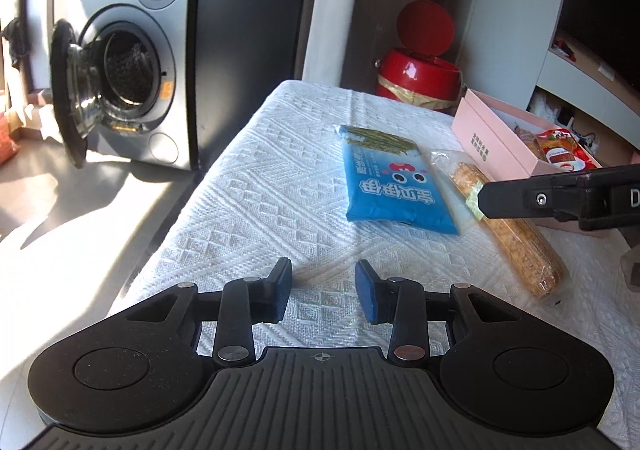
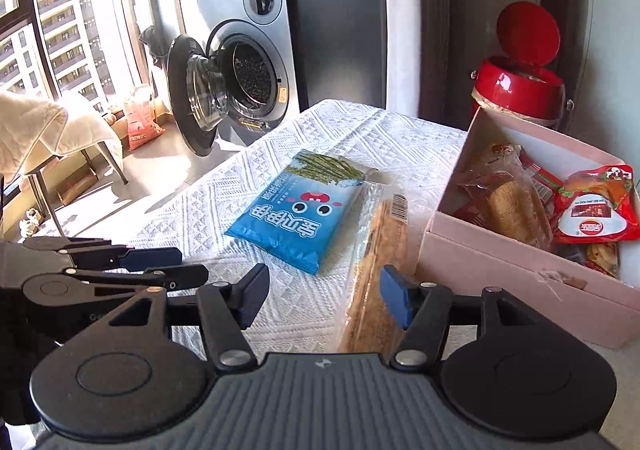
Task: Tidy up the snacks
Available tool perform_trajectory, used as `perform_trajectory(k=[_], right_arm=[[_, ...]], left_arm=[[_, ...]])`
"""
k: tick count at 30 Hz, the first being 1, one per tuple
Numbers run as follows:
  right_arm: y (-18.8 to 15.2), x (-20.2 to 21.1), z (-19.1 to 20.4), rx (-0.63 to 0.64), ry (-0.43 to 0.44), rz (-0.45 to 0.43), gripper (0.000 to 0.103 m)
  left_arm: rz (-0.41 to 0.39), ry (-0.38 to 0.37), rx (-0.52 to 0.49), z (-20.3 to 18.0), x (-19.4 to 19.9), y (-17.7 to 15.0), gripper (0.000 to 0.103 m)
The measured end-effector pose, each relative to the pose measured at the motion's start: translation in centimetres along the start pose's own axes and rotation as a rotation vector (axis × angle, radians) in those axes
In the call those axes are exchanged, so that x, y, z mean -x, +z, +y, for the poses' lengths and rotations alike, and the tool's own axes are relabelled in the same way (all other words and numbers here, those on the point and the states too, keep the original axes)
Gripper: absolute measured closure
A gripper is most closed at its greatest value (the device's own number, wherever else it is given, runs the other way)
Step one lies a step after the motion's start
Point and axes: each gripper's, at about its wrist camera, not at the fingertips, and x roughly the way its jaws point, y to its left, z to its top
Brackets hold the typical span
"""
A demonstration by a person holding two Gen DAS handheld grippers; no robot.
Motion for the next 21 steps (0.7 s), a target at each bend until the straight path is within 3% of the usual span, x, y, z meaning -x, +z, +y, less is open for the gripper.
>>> perform_trajectory(k=[1,6,11,12,14,15,17,18,19,21], right_arm=[[0.8,-0.7,0.3,-0.015,0.010,0.008,0.019],[5.1,-7.0,1.4,-0.139,0.018,0.158,0.019],[6.7,-13.5,1.8,-0.177,-0.160,0.280,0.018],[6.7,-14.6,1.4,-0.203,-0.147,0.299,0.004],[6.9,-15.1,1.7,-0.194,-0.170,0.288,0.001],[6.9,-15.2,2.2,-0.166,-0.174,0.286,0.004],[6.6,-14.6,3.9,-0.056,-0.160,0.269,0.024],[6.4,-13.9,4.7,-0.007,-0.146,0.271,0.036],[6.1,-13.3,5.2,0.015,-0.109,0.280,0.065],[5.8,-11.6,5.8,0.041,-0.045,0.296,0.082]], left_arm=[[-0.010,-0.007,0.013,0.3,0.1,-0.1,0.063],[-0.068,-0.032,0.034,1.2,0.7,-1.3,0.063],[-0.076,-0.074,0.089,2.0,0.6,-1.4,0.064],[-0.078,-0.087,0.106,2.4,0.6,-1.4,0.064],[-0.081,-0.107,0.134,2.8,0.6,-1.5,0.064],[-0.082,-0.115,0.144,3.0,0.6,-1.5,0.064],[-0.083,-0.128,0.162,3.3,0.6,-1.6,0.064],[-0.084,-0.130,0.164,3.3,0.6,-1.6,0.064],[-0.084,-0.129,0.163,3.3,0.7,-1.6,0.064],[-0.084,-0.127,0.162,3.3,0.7,-1.6,0.064]])
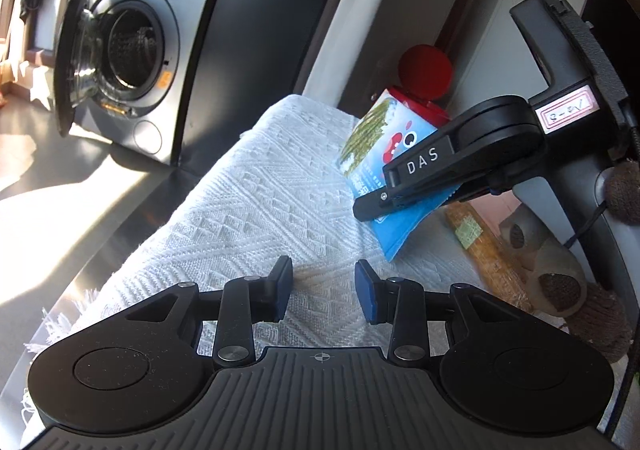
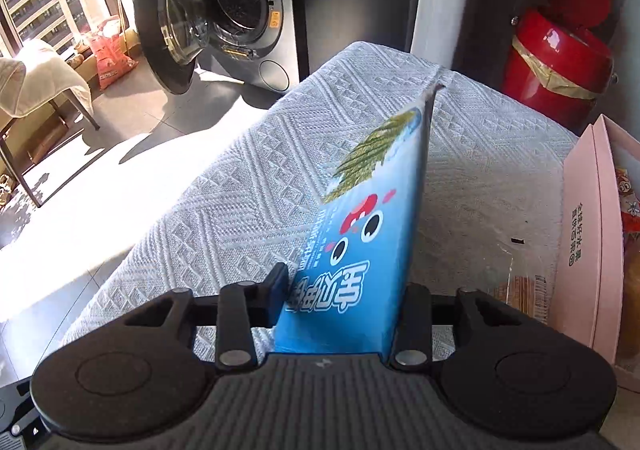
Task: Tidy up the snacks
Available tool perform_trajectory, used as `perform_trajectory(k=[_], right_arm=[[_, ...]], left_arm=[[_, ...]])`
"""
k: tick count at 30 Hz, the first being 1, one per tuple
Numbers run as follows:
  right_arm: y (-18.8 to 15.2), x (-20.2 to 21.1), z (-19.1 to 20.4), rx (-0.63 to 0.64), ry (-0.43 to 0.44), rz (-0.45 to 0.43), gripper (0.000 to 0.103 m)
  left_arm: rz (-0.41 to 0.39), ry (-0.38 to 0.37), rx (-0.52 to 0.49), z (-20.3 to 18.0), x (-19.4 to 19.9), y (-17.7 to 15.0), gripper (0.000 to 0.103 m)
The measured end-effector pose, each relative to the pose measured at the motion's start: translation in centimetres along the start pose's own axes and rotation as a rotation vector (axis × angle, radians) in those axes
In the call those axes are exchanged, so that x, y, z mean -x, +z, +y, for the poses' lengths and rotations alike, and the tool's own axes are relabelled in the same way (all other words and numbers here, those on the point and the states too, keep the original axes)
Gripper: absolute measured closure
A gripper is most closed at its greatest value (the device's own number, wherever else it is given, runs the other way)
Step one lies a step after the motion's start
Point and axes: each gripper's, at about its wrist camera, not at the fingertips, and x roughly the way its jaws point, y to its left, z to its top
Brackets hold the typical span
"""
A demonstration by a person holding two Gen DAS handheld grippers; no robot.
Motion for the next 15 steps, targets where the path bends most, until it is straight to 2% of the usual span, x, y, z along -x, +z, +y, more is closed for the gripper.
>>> perform_trajectory(k=[3,7,11,12,13,14,15], right_arm=[[-2.0,2.5,-0.2,0.029,0.059,-0.011,0.086],[-4.7,5.0,-2.0,0.031,0.063,-0.033,0.086],[-7.4,8.5,-4.8,0.056,-0.033,-0.167,0.082],[-8.1,9.2,-5.2,0.069,-0.064,-0.190,0.076],[-8.8,9.8,-5.7,0.074,-0.083,-0.208,0.063],[-9.5,10.3,-6.3,0.074,-0.089,-0.225,0.054],[-10.4,10.8,-7.2,0.067,-0.090,-0.243,0.038]], left_arm=[[0.001,0.001,0.003,0.0,0.0,0.0,0.064],[0.004,0.017,-0.009,-0.3,-0.1,0.1,0.064],[0.031,0.020,-0.016,-1.2,0.0,0.4,0.064],[0.040,-0.003,-0.002,-1.4,-0.1,0.6,0.064],[0.050,-0.028,0.009,-1.7,-0.2,0.7,0.064],[0.065,-0.051,0.014,-2.2,-0.4,0.8,0.064],[0.078,-0.067,0.013,-2.7,-0.6,0.9,0.064]])
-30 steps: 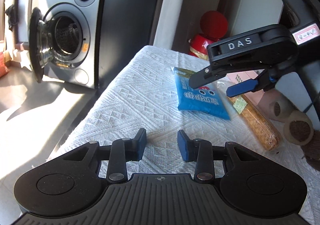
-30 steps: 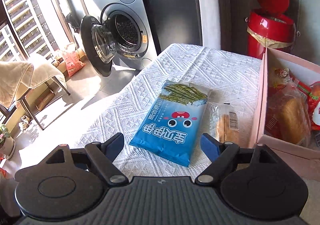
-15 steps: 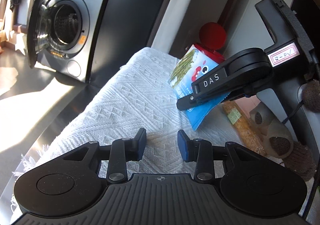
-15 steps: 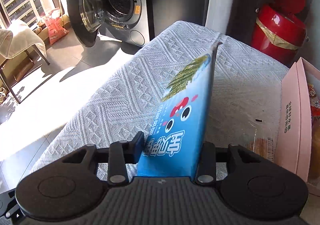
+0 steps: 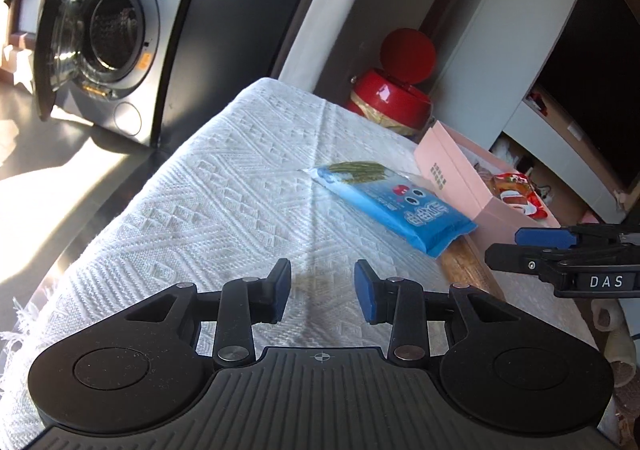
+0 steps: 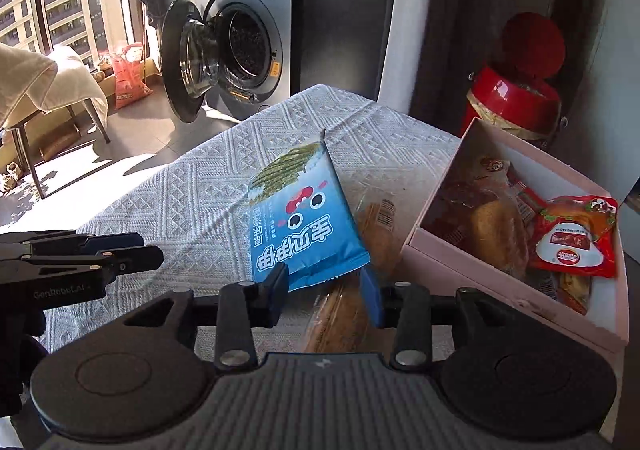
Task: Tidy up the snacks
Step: 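Grasp the long bread-stick packet with the left tool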
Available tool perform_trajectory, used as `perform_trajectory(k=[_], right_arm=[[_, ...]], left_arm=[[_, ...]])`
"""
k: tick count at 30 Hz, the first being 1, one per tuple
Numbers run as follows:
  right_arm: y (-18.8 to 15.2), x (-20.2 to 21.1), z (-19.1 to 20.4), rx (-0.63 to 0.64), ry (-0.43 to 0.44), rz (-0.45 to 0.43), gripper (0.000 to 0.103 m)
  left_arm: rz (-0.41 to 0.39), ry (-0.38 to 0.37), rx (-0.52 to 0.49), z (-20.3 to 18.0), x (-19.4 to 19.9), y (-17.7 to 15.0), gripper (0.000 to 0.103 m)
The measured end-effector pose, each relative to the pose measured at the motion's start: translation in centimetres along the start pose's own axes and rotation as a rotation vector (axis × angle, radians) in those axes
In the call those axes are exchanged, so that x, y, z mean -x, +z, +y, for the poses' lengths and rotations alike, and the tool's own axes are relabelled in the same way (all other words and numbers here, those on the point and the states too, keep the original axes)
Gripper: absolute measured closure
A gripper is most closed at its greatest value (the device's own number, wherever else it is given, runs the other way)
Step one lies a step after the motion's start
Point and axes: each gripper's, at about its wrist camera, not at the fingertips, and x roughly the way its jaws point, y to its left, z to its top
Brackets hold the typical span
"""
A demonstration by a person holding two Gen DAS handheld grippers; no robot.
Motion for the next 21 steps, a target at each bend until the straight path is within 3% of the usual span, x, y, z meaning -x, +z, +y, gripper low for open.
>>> perform_trajectory(k=[3,6,10,13,17,19,21], right_arm=[[-1.2,0.0,-1.6,-0.045,-0.020,0.006,0.034],[-1.8,-1.3,-2.5,-0.107,0.013,0.029,0.038],[-2.1,-2.6,-2.0,-0.153,0.113,0.059,0.069],[-2.8,-1.7,0.3,-0.092,0.170,0.049,0.069],[-4.5,0.2,2.8,-0.013,0.253,0.054,0.070],[-5.1,1.2,3.3,0.014,0.257,0.050,0.068],[-5.7,2.0,3.2,0.016,0.246,0.037,0.059]], left_arm=[[0.034,-0.083,-0.002,-2.1,-1.0,0.4,0.064],[0.031,-0.100,-0.015,-3.7,-1.5,0.8,0.064],[0.057,-0.121,-0.052,-5.0,-1.3,0.9,0.064],[0.091,-0.118,-0.092,-5.8,-1.3,0.8,0.064],[0.115,-0.055,-0.164,-7.2,-2.0,0.6,0.064],[0.120,-0.022,-0.193,-7.9,-2.5,0.7,0.063],[0.117,0.005,-0.210,-8.5,-3.0,0.7,0.061]])
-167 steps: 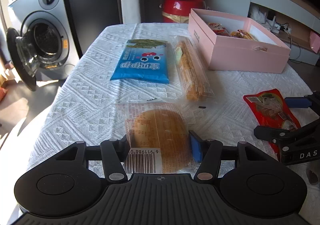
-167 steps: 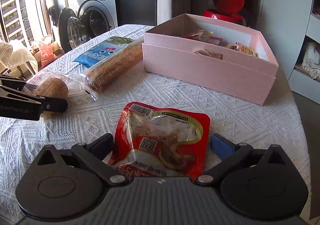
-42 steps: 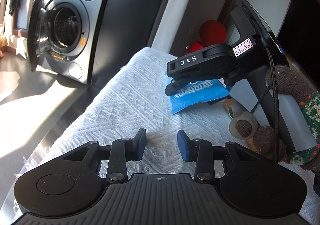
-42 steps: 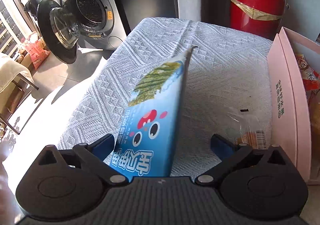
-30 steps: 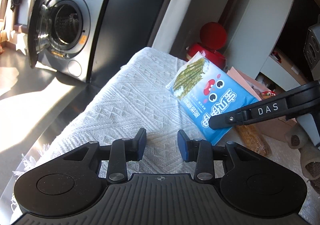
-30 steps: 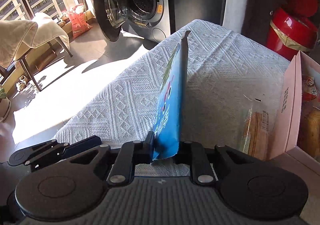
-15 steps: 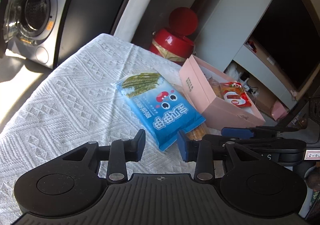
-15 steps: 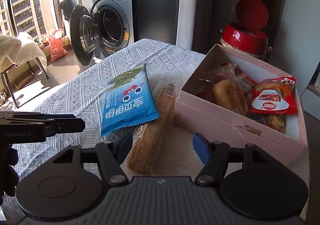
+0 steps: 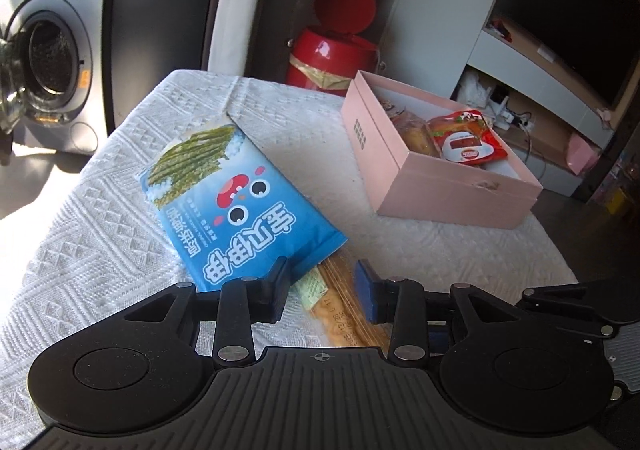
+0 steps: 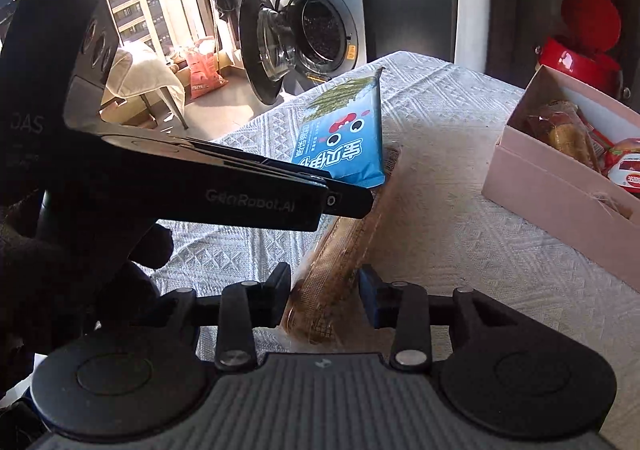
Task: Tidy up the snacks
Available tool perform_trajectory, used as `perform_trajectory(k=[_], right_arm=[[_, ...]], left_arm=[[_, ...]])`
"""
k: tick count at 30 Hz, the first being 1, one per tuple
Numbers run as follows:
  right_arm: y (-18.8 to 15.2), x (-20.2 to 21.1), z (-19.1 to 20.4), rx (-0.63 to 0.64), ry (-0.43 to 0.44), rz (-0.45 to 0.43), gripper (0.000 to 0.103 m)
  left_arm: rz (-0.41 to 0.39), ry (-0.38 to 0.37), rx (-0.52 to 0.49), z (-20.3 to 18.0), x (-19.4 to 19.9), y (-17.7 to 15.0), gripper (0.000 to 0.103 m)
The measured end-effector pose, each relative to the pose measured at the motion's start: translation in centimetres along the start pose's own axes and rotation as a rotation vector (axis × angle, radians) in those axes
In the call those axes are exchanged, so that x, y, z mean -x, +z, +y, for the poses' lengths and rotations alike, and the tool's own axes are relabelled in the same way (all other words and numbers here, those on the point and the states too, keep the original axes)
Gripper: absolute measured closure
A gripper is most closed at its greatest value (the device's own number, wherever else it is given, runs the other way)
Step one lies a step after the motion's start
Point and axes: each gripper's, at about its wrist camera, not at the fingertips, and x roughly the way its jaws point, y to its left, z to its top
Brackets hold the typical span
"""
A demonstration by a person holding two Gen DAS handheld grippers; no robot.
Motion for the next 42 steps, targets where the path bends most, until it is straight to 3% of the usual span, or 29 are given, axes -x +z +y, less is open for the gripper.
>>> perform_trajectory(k=[1,4,9,12,17,22,26,29,34,36,38,41,42], right_arm=[[-0.2,0.4,-0.1,0.003,-0.006,-0.003,0.048],[-1.0,1.3,-0.5,0.036,-0.052,-0.017,0.031],[-2.8,2.2,-0.3,0.097,-0.137,0.002,0.030],[-3.7,2.8,-0.6,0.106,-0.172,0.010,0.030],[-3.9,3.9,-2.3,0.066,-0.237,0.013,0.028],[-2.7,5.7,-4.8,0.000,-0.308,-0.053,0.026],[0.1,6.1,-5.1,-0.040,-0.264,-0.115,0.015],[3.5,3.9,-4.4,-0.037,-0.135,-0.096,0.011],[10.0,-4.2,-1.8,-0.046,0.039,0.056,0.011],[11.9,-7.8,-0.8,-0.052,0.031,0.117,0.011],[13.0,-11.3,0.1,-0.022,-0.035,0.170,0.011],[12.9,-14.9,0.7,0.019,-0.075,0.262,0.011],[12.7,-14.9,1.0,0.034,-0.091,0.249,0.012]], left_arm=[[0.002,0.010,-0.007,-0.3,-0.3,0.2,0.060],[0.003,0.034,-0.043,-1.5,-0.8,0.4,0.056],[0.008,0.099,-0.204,-4.1,-1.3,-0.2,0.055],[0.005,0.111,-0.235,-4.4,-1.1,-0.6,0.054],[0.071,0.009,-0.169,-3.1,-0.4,-1.5,0.059],[0.095,-0.069,-0.167,-2.5,1.5,-4.2,0.062],[0.119,-0.097,-0.132,-1.2,3.7,-5.4,0.066],[0.132,-0.108,-0.101,-0.1,4.9,-6.2,0.066],[0.119,-0.122,-0.041,1.4,5.8,-7.0,0.066],[0.115,-0.134,-0.013,1.9,5.8,-7.1,0.067],[0.109,-0.135,0.003,2.1,5.6,-7.0,0.067],[0.103,-0.133,-0.005,2.0,5.5,-6.9,0.066],[0.100,-0.131,-0.011,1.9,5.5,-6.9,0.066]])
